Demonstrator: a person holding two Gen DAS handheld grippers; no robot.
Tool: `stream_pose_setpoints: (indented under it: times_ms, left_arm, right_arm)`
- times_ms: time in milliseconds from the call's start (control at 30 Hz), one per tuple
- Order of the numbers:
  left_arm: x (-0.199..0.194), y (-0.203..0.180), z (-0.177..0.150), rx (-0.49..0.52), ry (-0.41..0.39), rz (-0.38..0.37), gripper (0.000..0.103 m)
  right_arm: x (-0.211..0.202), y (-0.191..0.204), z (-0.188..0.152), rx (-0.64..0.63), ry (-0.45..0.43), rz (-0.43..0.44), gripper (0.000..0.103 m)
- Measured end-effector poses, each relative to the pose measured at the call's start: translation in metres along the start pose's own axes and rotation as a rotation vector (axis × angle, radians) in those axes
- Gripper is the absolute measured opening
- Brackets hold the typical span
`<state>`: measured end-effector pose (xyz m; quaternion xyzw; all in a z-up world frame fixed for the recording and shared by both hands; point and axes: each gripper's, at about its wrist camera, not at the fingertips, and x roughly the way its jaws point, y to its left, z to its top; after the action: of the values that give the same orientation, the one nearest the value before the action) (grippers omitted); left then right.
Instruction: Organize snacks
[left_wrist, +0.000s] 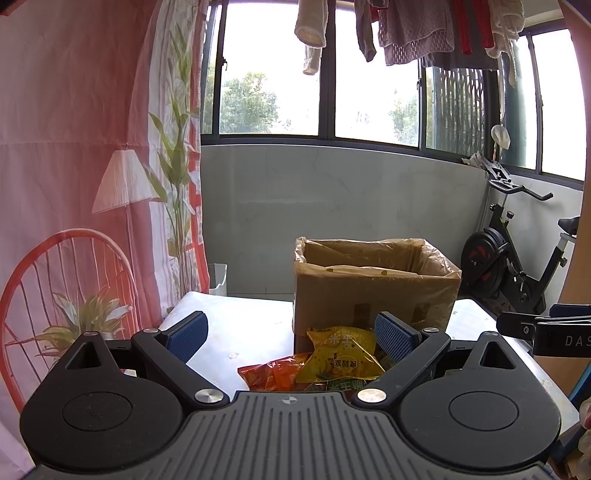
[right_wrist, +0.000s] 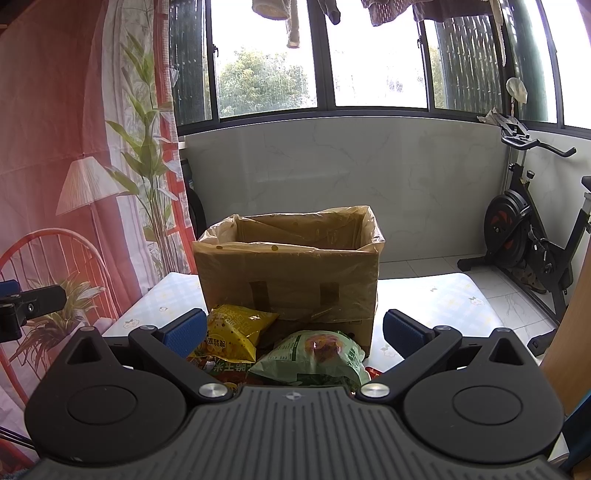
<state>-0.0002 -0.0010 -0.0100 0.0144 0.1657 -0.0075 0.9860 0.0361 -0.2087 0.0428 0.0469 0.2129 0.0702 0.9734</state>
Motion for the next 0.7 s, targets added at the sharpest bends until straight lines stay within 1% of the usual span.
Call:
stream_pose_setpoints:
  times_ms: [700]
  left_arm:
    - [0.0018, 0.0034, 0.0045, -0.005, 0.009, 0.0, 0.098]
  right_arm:
    - [0.0012, -0.0016, 0.0013, 0.002, 0.002, 0.001, 0.103]
